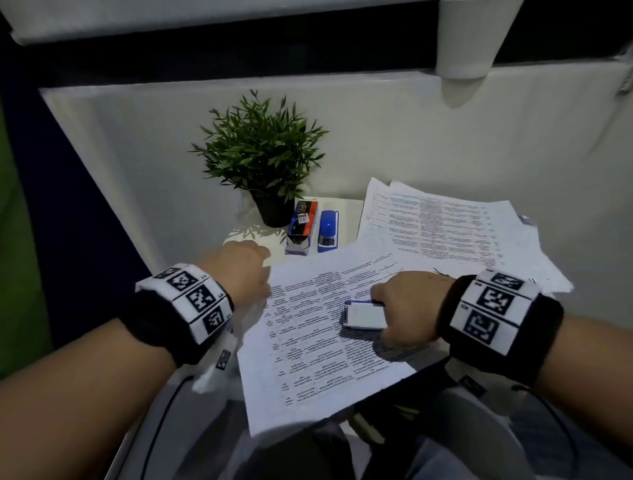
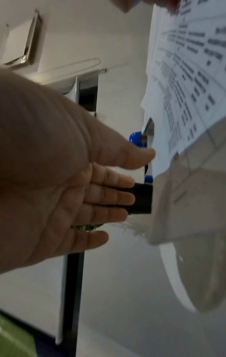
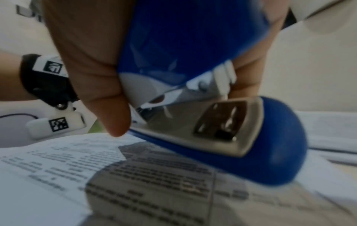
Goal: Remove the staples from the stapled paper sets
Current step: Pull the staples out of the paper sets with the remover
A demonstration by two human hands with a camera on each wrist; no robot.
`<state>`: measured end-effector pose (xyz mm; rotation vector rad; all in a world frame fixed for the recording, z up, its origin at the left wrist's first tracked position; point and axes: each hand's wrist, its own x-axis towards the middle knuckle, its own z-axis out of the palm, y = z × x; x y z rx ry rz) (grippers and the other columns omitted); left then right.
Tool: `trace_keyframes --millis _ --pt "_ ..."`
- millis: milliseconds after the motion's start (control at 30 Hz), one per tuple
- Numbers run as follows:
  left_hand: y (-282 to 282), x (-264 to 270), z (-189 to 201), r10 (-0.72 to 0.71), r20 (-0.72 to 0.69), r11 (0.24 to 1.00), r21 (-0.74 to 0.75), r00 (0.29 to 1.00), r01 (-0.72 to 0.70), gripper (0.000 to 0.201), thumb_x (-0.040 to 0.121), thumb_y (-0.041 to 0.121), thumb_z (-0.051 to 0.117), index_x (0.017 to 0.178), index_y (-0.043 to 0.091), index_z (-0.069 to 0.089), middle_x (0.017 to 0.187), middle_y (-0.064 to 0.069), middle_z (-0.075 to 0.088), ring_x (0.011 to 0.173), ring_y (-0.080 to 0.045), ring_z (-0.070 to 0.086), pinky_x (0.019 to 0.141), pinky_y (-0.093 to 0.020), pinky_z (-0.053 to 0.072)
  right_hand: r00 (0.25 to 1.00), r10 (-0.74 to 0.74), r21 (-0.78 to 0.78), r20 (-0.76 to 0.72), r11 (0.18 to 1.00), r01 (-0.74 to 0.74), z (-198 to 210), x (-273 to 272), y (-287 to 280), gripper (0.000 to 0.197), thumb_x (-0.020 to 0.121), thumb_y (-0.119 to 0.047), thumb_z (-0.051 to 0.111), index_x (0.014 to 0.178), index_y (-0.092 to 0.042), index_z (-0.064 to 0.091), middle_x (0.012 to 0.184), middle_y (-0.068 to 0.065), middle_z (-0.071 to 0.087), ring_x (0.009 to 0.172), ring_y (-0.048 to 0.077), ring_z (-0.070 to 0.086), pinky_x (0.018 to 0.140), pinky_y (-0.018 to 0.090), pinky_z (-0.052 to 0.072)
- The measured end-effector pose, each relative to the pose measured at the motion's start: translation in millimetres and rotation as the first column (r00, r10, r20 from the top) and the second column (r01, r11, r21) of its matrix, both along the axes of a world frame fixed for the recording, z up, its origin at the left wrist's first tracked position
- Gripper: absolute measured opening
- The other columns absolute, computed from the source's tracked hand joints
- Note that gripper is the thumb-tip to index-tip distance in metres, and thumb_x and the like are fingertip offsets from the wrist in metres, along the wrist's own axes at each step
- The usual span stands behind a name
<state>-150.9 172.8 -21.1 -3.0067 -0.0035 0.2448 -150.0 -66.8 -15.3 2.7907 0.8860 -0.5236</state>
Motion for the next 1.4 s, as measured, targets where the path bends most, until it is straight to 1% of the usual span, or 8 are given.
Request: trace_keyframes --millis 300,400,500,767,967,1167,1300,1400 --pt "-37 37 -8 -0.104 -0.192 0.994 -0.055 0.976 0.095 0.047 0.099 0.025 0.04 0.144 0.015 0.031 0.13 -0.009 0.054 0.118 -0.025 0.049 0.083 -0.024 0.036 0.998 0.041 -0.001 0.056 0.999 -0.041 -5 -2 1 0.037 0.083 -0.043 0.056 0.109 -0.018 0.054 0.084 0.001 0.048 0.079 0.025 0.047 0.066 0.027 0.037" --pt "-36 40 -13 -0.134 -0.15 0.988 -0.09 0.98 0.122 0.024 0.094 0.011 0.045 0.113 0.004 0.058 0.128 -0.015 0.055 0.122 -0.025 0.048 0.086 -0.026 0.036 0.999 0.026 0.036 0.043 0.999 -0.027 -7 -4 -5 0.037 0.084 -0.044 0.056 0.109 -0.018 0.052 0.076 -0.001 0.044 0.078 0.025 0.046 0.061 0.027 0.033" --pt "-31 31 -10 -0.098 0.092 0.978 -0.177 0.991 0.113 0.017 0.084 0.009 0.053 0.094 0.015 0.064 0.103 -0.004 0.062 0.096 -0.02 0.054 0.076 -0.025 0.041 1.0 -0.011 0.09 -0.012 0.996 0.012 -8 -3 -13 0.032 0.084 -0.046 0.057 0.1 -0.02 0.047 0.07 -0.005 0.041 0.078 0.025 0.047 0.055 0.026 0.032" --pt "-56 -11 -28 -0.525 0.003 0.845 0.12 0.851 0.521 0.035 0.093 0.015 0.046 0.124 0.028 0.057 0.119 0.006 0.057 0.103 -0.021 0.052 0.083 -0.032 0.047 0.987 -0.115 0.218 -0.114 0.966 0.137 -9 8 -22 0.031 0.08 -0.043 0.062 0.097 -0.021 0.047 0.072 -0.007 0.046 0.082 0.021 0.049 0.072 0.029 0.041" --pt "-52 -17 -45 -0.437 0.056 0.9 0.041 0.898 0.435 0.052 0.095 0.014 0.042 0.143 0.031 0.033 0.133 0.009 0.047 0.112 -0.018 0.046 0.086 -0.027 0.04 0.991 -0.097 0.212 -0.089 0.97 0.114 -9 2 -23 0.025 0.081 -0.042 0.061 0.09 -0.023 0.046 0.07 -0.008 0.046 0.081 0.021 0.049 0.07 0.028 0.038" --pt "-56 -20 -49 -0.376 0.042 0.926 -0.015 0.926 0.377 0.05 0.091 0.015 0.049 0.138 0.026 0.04 0.127 0.003 0.047 0.113 -0.021 0.046 0.089 -0.032 0.045 0.989 -0.113 0.227 -0.091 0.965 0.131 -10 3 -24 0.028 0.081 -0.043 0.062 0.095 -0.023 0.049 0.081 -0.003 0.054 0.082 0.021 0.051 0.071 0.027 0.04" --pt "-51 -20 -45 -0.261 0.131 0.933 -0.221 0.956 0.285 0.042 0.092 0.014 0.048 0.131 0.03 0.053 0.125 0.007 0.054 0.114 -0.016 0.049 0.092 -0.026 0.041 0.966 -0.175 0.556 -0.192 0.792 0.254 -4 12 -30 0.041 0.085 -0.048 0.063 0.114 -0.022 0.052 0.08 -0.007 0.054 0.067 0.008 0.053 0.056 0.019 0.042" --pt "-49 -23 -27 -0.118 0.273 0.913 -0.348 0.955 0.213 0.031 0.092 0.015 0.051 0.117 0.024 0.065 0.115 0.004 0.062 0.107 -0.016 0.054 0.088 -0.024 0.04 0.957 -0.233 0.889 -0.174 0.38 0.254 12 14 -24 0.029 0.09 -0.04 0.057 0.109 -0.023 0.043 0.07 -0.008 0.054 0.047 0.0 0.05 0.04 0.013 0.038"
